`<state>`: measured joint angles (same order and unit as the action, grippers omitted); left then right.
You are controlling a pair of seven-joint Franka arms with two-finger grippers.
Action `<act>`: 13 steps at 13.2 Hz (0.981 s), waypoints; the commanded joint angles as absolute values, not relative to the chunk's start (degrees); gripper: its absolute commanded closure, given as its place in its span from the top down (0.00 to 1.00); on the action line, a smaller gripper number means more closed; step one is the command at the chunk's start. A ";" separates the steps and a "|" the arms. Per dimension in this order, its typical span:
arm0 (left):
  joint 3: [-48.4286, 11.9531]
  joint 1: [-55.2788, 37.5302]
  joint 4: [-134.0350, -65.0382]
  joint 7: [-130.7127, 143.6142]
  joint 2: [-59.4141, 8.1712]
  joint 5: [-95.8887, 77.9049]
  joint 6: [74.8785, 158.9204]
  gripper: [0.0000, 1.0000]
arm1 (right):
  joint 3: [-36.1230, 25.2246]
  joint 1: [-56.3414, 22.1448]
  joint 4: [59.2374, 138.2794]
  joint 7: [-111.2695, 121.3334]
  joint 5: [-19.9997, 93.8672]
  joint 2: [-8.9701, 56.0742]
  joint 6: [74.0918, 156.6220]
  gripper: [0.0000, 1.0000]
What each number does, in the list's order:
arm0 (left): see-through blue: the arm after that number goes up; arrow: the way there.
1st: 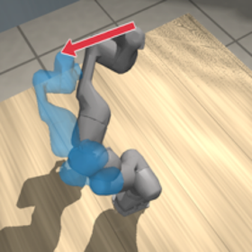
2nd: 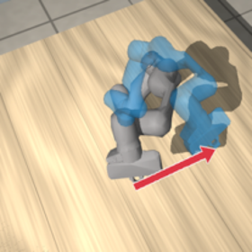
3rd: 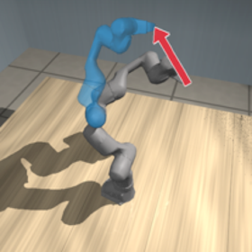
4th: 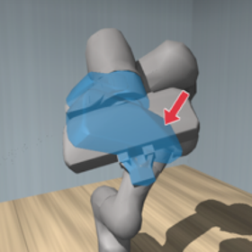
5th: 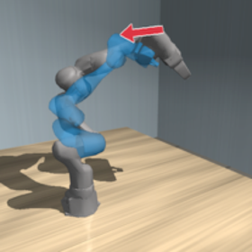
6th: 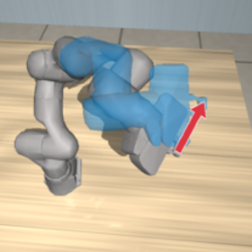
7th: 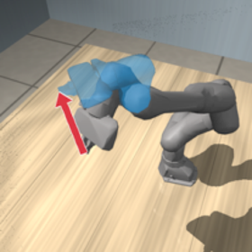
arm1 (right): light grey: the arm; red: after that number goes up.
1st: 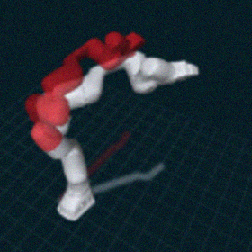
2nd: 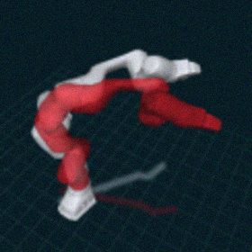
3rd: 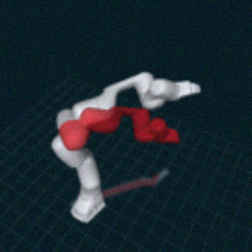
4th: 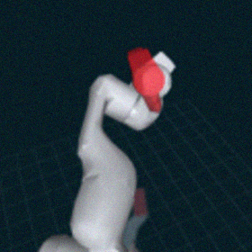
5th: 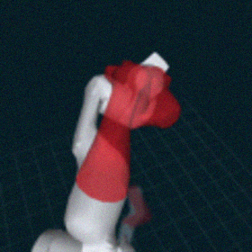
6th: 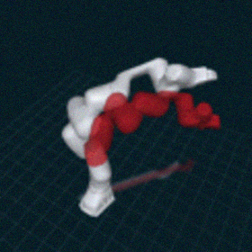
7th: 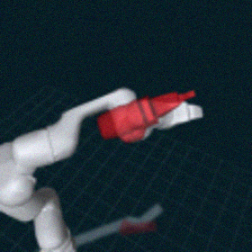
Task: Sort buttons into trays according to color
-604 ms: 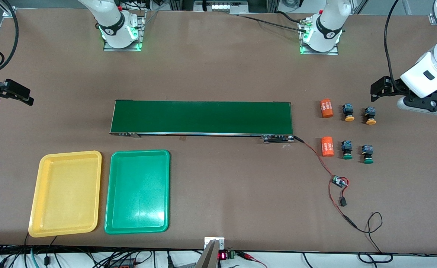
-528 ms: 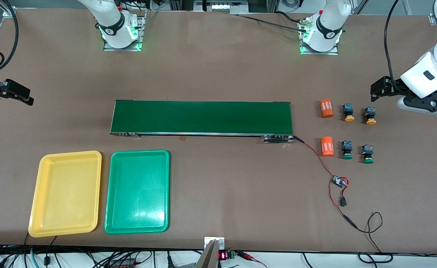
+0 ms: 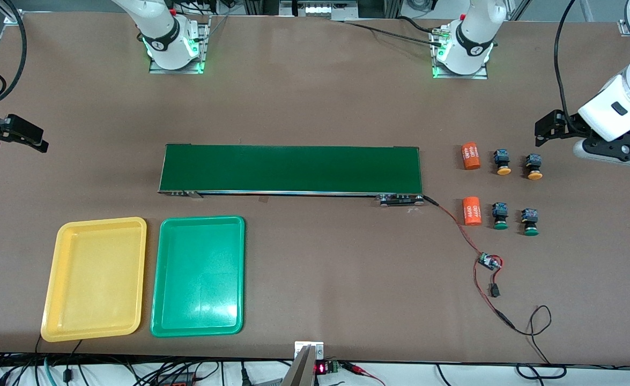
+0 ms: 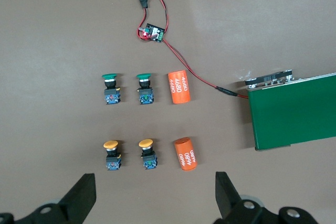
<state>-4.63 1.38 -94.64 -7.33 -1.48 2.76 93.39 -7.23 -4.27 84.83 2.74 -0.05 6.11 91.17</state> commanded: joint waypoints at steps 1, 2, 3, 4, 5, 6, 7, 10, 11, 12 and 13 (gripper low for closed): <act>-4.92 1.41 -93.16 -7.12 -2.20 3.87 92.72 1.00 | -7.03 -4.31 84.90 3.43 -0.26 5.36 91.14 1.00; -5.01 1.32 -93.16 -7.21 -2.20 3.87 92.64 1.00 | -7.03 -4.22 84.90 3.43 -0.26 5.36 91.14 1.00; -5.01 1.41 -93.16 -7.03 -2.20 3.78 92.64 1.00 | -7.03 -4.22 84.82 3.43 -0.26 5.36 91.14 1.00; -4.92 1.41 -93.08 -6.86 -2.63 3.26 92.72 1.00 | -7.03 -4.22 84.90 3.43 -0.26 5.36 91.14 1.00; -4.83 1.49 -92.73 -7.12 -2.81 3.08 92.72 1.00 | -7.12 -4.22 84.90 3.43 -0.26 5.36 91.14 1.00; -4.92 1.41 -91.85 -7.03 -3.68 3.16 92.72 1.00 | -7.12 -4.22 84.90 3.43 -0.26 5.45 91.14 1.00; -4.92 1.41 -91.41 -7.03 -4.30 3.16 92.72 1.00 | -7.12 -4.13 84.90 3.43 -0.26 5.45 91.23 1.00; -4.75 1.41 -91.49 -7.30 -6.14 3.25 92.55 1.00 | -7.12 -4.13 84.90 3.43 -0.26 5.45 91.23 1.00; -4.75 1.23 -91.49 -7.03 -7.11 3.25 92.64 1.00 | -7.12 -4.13 84.90 3.43 -0.26 5.45 91.23 1.00; -4.83 1.23 -91.49 -7.03 -7.90 3.25 92.64 1.00 | -7.12 -4.13 84.90 3.43 -0.26 5.45 91.23 1.00; -4.83 1.23 -91.84 -7.03 -8.61 3.25 92.72 1.00 | -7.12 -4.13 84.90 3.43 -0.18 5.45 91.23 1.00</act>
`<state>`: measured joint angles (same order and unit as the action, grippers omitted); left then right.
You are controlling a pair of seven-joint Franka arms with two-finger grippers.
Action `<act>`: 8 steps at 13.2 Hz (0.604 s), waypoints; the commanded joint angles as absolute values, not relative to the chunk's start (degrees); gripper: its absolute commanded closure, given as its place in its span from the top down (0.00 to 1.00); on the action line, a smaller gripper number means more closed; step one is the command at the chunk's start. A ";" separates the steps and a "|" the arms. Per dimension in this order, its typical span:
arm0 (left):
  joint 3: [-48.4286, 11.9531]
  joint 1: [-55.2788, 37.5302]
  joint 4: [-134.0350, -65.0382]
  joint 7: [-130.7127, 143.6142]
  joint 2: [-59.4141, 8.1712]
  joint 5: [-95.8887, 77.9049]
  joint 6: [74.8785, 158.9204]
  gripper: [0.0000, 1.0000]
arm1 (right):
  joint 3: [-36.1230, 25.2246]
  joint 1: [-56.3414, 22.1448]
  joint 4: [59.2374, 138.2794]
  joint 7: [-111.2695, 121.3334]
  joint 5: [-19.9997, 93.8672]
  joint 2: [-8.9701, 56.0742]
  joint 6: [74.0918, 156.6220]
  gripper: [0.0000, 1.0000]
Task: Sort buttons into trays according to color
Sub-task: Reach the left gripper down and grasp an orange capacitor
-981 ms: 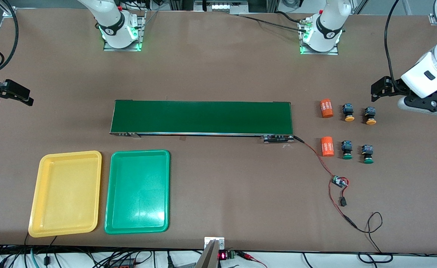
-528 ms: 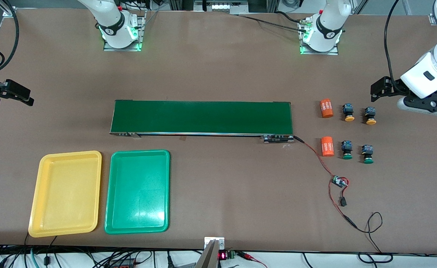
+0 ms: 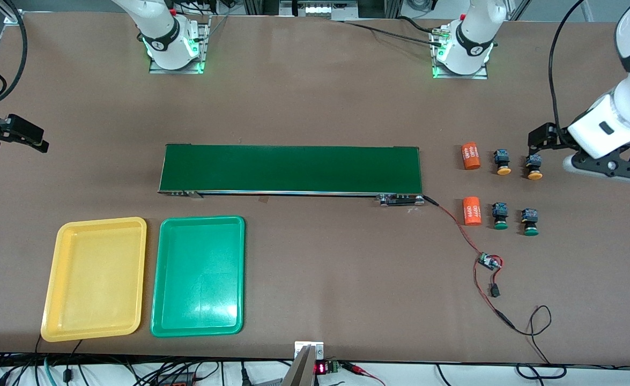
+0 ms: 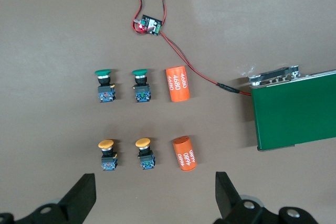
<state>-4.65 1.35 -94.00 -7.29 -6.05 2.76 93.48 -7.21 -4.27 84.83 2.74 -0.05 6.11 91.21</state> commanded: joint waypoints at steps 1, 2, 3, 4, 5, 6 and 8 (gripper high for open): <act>-4.83 1.32 -91.85 -7.03 -9.66 3.25 92.99 1.00 | -7.12 -4.13 84.90 3.43 -0.18 5.45 91.23 1.00; -4.83 1.32 -91.85 -6.94 -10.71 3.43 93.25 1.00 | -7.12 -4.13 84.90 3.43 -0.26 5.54 91.23 1.00; -4.83 1.32 -92.02 -6.94 -11.85 3.78 93.60 1.00 | -7.12 -4.13 84.90 3.43 -0.35 5.54 91.23 1.00; -4.83 1.41 -92.37 -6.94 -13.00 3.78 94.56 1.00 | -7.21 -4.13 84.90 3.43 -0.35 5.54 91.23 1.00; -4.83 1.41 -93.24 -6.51 -14.31 3.78 96.92 1.00 | -7.21 -4.13 84.90 3.43 -0.35 5.62 91.23 1.00; -4.83 1.41 -94.82 -5.72 -14.85 3.87 98.86 1.00 | -7.21 -4.13 84.90 3.43 -0.26 5.62 91.23 1.00; -4.83 1.41 -100.43 -5.28 -15.64 3.87 106.57 1.00 | -7.12 -4.13 84.90 3.43 -0.26 5.89 91.23 1.00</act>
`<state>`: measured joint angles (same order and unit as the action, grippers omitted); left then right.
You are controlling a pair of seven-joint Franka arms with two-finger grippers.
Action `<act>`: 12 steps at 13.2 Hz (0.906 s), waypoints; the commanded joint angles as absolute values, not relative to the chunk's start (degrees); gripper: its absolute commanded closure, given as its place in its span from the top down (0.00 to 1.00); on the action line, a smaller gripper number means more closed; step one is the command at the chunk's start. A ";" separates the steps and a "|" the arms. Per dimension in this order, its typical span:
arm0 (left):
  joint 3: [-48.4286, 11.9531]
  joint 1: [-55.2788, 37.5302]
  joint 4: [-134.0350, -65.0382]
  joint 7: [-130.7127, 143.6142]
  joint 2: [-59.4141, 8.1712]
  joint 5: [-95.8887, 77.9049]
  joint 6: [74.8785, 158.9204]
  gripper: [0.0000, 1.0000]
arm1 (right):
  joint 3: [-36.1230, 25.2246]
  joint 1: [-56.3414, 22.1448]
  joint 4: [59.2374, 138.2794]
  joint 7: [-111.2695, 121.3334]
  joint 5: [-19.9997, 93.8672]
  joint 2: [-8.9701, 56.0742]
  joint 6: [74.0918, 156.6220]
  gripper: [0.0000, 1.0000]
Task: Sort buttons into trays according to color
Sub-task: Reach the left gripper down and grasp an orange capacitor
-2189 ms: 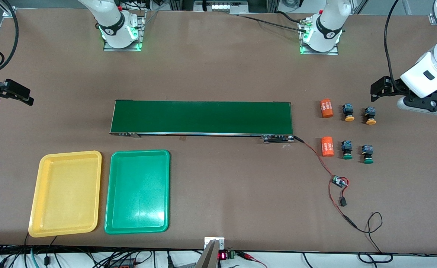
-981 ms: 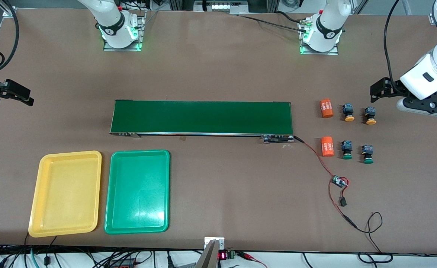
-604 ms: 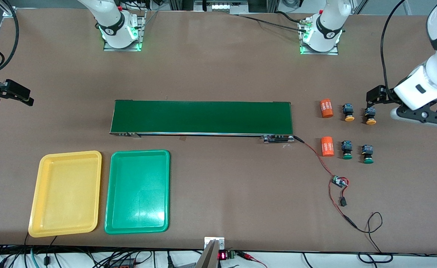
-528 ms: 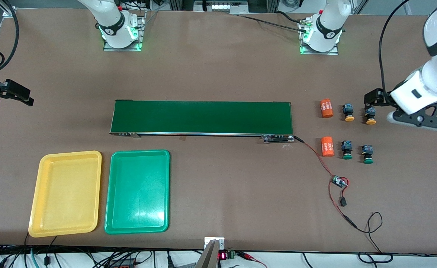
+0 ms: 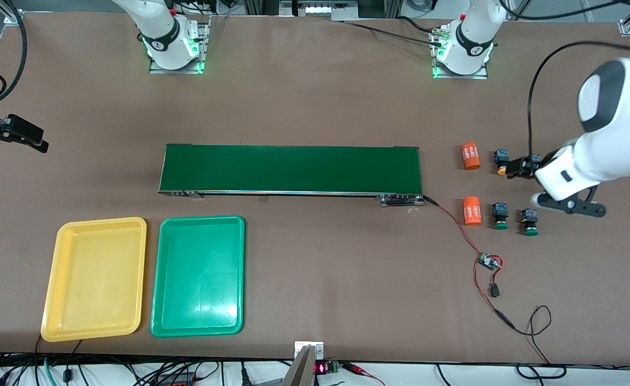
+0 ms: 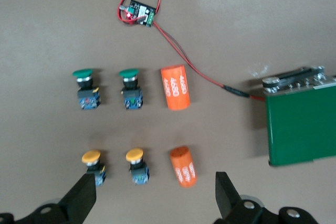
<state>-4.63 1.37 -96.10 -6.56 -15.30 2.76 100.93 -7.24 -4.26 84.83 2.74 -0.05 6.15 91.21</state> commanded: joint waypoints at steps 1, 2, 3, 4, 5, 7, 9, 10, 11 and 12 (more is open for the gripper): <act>-4.83 1.41 -104.20 -4.66 -15.64 3.87 111.57 1.00 | -7.12 -4.13 84.90 3.43 -0.35 5.89 91.23 1.00; -4.83 1.41 -108.07 -3.96 -15.56 3.87 117.10 1.00 | -7.12 -4.13 84.90 3.43 -0.26 5.89 91.23 1.00; -4.83 1.41 -111.15 -3.35 -15.64 3.87 121.77 1.00 | -7.12 -4.13 84.90 3.43 -0.26 5.98 91.23 1.00; -4.83 1.32 -114.14 -2.99 -15.91 3.87 126.86 1.00 | -7.12 -4.13 84.90 3.34 -0.26 5.98 91.23 1.00; -4.83 1.32 -117.30 -2.73 -16.78 3.87 133.00 1.00 | -7.12 -4.13 84.90 3.34 -0.18 5.98 91.23 1.00; -4.83 1.32 -120.92 -2.11 -19.24 3.87 142.17 1.00 | -7.12 -4.04 84.90 3.34 -0.09 5.98 91.23 1.00; -4.83 1.32 -121.82 -1.93 -22.57 3.87 148.25 0.98 | -7.12 -4.04 84.90 3.34 -0.09 5.98 91.23 1.00; -4.83 1.32 -121.82 -1.67 -24.15 3.87 150.27 0.98 | -7.12 -4.04 84.90 3.34 -0.09 5.98 91.32 1.00; -4.92 1.23 -121.82 -0.71 -25.21 3.87 151.86 0.98 | -7.12 -4.04 84.90 3.34 -0.09 6.06 91.32 1.00; -4.92 0.80 -121.82 0.25 -25.75 3.87 152.22 0.97 | -7.12 -4.04 84.90 3.34 -0.17 6.06 91.32 1.00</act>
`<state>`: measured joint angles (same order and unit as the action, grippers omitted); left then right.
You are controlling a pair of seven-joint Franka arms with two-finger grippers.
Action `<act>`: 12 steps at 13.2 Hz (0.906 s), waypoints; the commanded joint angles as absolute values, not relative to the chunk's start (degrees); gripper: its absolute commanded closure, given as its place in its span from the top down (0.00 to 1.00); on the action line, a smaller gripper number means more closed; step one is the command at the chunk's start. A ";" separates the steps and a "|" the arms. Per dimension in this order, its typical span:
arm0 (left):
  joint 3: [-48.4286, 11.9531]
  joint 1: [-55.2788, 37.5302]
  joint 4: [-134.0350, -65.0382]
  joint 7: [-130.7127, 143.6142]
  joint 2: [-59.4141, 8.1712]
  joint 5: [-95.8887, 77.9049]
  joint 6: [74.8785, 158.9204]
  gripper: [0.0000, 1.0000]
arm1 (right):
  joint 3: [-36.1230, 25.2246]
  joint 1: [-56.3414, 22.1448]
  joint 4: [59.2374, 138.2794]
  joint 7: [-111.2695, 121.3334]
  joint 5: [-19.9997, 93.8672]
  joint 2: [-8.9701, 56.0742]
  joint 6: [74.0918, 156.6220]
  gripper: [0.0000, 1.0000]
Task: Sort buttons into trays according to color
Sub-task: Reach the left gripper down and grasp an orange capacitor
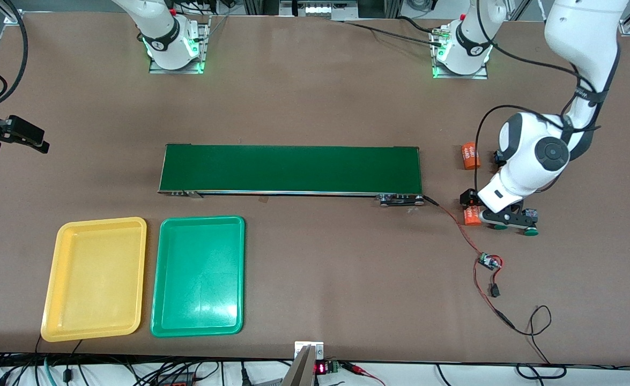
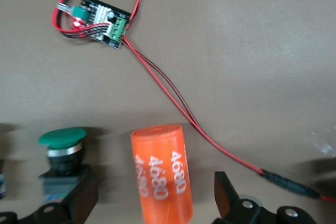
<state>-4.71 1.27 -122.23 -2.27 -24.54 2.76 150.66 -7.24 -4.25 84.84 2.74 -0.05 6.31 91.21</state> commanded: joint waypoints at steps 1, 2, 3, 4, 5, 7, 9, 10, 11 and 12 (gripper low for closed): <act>-4.83 0.79 -121.82 0.35 -26.27 3.87 152.31 0.95 | -7.12 -4.04 84.90 3.34 -0.26 5.98 91.23 1.00; -4.83 0.88 -121.73 0.35 -26.89 3.87 152.40 0.94 | -7.12 -3.96 84.90 3.25 -0.18 6.06 91.23 1.00; -4.83 1.31 -121.73 0.35 -27.50 3.87 152.75 0.91 | -7.21 -3.87 84.90 3.25 -0.09 6.15 91.32 1.00; -4.83 1.41 -121.73 0.35 -28.12 3.87 152.75 0.82 | -7.21 -3.78 84.90 3.25 -0.26 6.15 91.23 1.00; -4.83 1.41 -121.73 0.53 -28.47 3.87 152.75 0.69 | -7.21 -3.78 84.90 3.25 -0.26 6.15 91.23 1.00; -4.83 1.41 -121.03 0.01 -28.21 3.87 152.23 0.38 | -7.12 -4.04 84.90 3.25 -0.35 6.15 91.23 1.00; -4.92 1.41 -120.76 0.00 -26.82 3.87 152.05 0.30 | -7.12 -4.13 84.90 3.25 -0.35 6.15 91.23 1.00; -4.92 1.41 -120.76 -0.17 -25.59 3.87 151.62 0.27 | -7.12 -4.13 84.90 3.25 -0.35 6.15 91.23 1.00; -5.01 1.41 -119.98 -0.44 -24.10 3.95 149.18 0.27 | -7.12 -4.13 84.90 3.25 -0.35 6.15 91.23 1.00; -5.18 1.23 -119.01 -1.22 -23.04 3.96 145.93 0.27 | -7.12 -4.13 84.90 3.25 -0.35 6.15 91.23 1.00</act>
<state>-4.76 1.18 -119.81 -0.63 -26.69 2.76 151.07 -7.26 -4.12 84.85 2.74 -0.05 6.39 91.21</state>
